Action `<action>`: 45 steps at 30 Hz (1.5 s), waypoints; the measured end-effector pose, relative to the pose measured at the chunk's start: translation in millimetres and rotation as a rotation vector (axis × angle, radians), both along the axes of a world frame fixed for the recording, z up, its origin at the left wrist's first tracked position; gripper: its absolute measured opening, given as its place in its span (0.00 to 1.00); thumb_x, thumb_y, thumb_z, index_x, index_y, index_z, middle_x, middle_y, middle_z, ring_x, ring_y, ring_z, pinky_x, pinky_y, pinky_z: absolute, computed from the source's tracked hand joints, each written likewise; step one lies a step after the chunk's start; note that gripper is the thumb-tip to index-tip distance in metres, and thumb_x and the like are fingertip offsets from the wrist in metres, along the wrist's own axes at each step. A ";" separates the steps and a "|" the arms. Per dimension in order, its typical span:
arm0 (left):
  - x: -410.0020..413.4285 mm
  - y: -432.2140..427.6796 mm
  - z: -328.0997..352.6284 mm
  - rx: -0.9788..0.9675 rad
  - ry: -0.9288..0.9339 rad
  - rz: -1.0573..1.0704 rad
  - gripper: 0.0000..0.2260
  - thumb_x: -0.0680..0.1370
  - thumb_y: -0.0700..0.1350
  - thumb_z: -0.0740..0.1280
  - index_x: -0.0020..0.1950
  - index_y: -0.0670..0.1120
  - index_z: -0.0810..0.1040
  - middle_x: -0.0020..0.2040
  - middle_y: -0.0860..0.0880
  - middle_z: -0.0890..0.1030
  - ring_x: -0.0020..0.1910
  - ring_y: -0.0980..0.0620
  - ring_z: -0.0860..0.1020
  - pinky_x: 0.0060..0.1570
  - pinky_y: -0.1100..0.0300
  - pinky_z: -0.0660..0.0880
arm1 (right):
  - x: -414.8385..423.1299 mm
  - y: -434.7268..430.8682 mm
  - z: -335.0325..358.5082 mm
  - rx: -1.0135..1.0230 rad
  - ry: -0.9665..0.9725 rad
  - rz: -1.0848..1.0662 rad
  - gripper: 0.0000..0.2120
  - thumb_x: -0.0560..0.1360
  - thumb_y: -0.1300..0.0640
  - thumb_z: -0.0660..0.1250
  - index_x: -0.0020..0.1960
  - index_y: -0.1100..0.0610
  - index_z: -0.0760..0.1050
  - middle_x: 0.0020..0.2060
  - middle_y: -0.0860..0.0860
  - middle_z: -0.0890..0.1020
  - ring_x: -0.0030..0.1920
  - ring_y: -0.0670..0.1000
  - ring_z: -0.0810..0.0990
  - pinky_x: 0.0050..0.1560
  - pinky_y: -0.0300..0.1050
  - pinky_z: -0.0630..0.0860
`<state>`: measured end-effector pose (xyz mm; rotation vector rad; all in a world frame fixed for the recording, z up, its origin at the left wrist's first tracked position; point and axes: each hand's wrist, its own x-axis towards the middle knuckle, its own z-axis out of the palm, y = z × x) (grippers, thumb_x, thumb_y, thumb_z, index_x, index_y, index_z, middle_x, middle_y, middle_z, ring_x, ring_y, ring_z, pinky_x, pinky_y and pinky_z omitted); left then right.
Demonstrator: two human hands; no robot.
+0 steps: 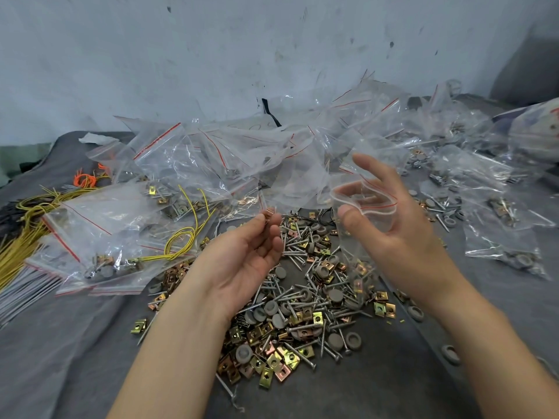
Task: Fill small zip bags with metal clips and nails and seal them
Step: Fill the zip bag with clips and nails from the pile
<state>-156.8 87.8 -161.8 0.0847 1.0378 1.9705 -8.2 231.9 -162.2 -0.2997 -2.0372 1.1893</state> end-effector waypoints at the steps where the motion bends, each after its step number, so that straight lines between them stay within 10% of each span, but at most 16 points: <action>1: 0.3 -0.2 0.2 -0.011 0.006 0.009 0.07 0.81 0.37 0.61 0.52 0.41 0.79 0.41 0.46 0.83 0.33 0.55 0.80 0.36 0.65 0.79 | 0.0 0.2 -0.2 -0.001 0.000 -0.001 0.26 0.78 0.54 0.70 0.72 0.40 0.66 0.54 0.39 0.81 0.57 0.37 0.79 0.52 0.25 0.70; 39: 3.3 1.9 8.4 -0.045 0.128 0.130 0.05 0.79 0.44 0.66 0.47 0.45 0.81 0.35 0.51 0.81 0.32 0.58 0.78 0.34 0.66 0.78 | 1.9 4.4 0.7 0.005 0.031 0.007 0.25 0.78 0.52 0.69 0.73 0.42 0.67 0.55 0.39 0.81 0.58 0.36 0.78 0.53 0.25 0.70; 45: 13.8 3.8 23.3 -0.031 0.373 0.158 0.06 0.80 0.44 0.65 0.50 0.47 0.82 0.39 0.52 0.81 0.37 0.58 0.76 0.41 0.64 0.74 | -2.3 0.3 0.1 0.026 0.006 0.025 0.27 0.78 0.50 0.70 0.74 0.40 0.64 0.55 0.41 0.81 0.58 0.37 0.79 0.53 0.25 0.71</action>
